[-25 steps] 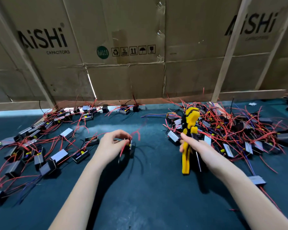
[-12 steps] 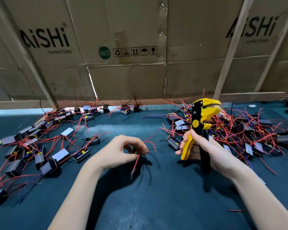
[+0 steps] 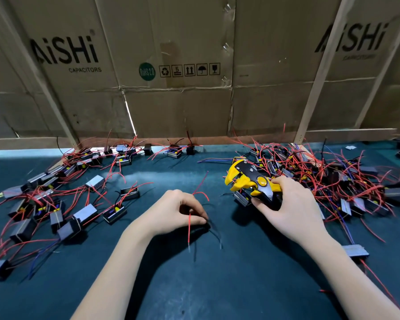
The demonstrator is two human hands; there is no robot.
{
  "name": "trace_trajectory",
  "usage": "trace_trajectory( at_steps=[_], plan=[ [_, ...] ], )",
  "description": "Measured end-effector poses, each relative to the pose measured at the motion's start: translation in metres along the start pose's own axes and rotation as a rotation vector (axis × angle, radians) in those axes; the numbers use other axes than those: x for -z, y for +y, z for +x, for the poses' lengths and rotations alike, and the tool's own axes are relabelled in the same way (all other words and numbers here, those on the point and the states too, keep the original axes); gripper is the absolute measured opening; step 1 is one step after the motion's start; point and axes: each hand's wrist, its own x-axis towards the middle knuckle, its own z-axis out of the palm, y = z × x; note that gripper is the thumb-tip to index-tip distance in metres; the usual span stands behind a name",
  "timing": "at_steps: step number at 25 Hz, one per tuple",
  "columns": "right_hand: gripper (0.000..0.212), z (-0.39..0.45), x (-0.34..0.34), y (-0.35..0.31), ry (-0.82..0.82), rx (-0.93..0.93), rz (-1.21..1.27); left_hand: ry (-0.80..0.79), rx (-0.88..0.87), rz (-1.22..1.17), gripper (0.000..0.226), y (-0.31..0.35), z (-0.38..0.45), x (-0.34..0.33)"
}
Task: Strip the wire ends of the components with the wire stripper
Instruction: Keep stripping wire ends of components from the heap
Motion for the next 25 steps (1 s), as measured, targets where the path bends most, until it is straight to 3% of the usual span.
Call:
trace_trajectory(
  at_steps=[7, 16, 25],
  plan=[
    [0.051, 0.001, -0.007, 0.011, 0.15, 0.009, -0.27, 0.273, 0.047, -0.12, 0.014, 0.006, 0.008, -0.02],
    [0.054, -0.001, -0.018, 0.003, 0.186, 0.054, -0.416, 0.457, 0.119, -0.286, 0.018, 0.021, 0.015, -0.044],
    [0.048, -0.001, -0.018, -0.001, 0.184, 0.06, -0.404, 0.52, 0.137, -0.219, 0.019, 0.024, 0.018, -0.051]
  ],
)
